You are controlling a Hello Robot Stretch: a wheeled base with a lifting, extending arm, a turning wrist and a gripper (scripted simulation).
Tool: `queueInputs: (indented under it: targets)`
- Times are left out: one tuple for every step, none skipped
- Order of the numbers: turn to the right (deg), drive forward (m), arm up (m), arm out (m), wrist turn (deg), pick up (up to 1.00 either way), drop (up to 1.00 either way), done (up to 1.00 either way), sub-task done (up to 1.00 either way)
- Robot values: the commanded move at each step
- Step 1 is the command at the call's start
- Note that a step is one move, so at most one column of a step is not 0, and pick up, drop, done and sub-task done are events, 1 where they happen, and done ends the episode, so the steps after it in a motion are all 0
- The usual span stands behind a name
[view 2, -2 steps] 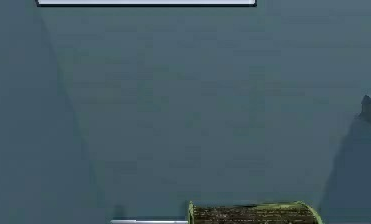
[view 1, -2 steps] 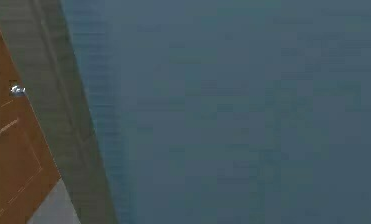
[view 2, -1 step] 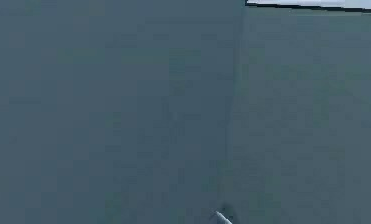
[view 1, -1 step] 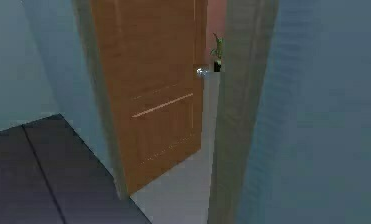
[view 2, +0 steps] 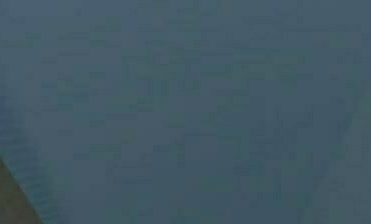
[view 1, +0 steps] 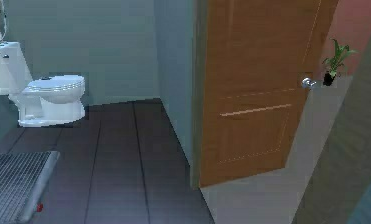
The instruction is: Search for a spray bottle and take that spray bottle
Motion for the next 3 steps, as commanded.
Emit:
queueInputs:
  targets:
    - [0.0,0.60,0.00,0.00,0.0,0.00,0.00,0.00,0.00]
    - [45.0,0.00,0.00,0.00,0.0,0.00,0.00,0.00,0.00]
    - [24.0,0.00,0.00,0.00,0.0,0.00,0.00,0.00,0.00]
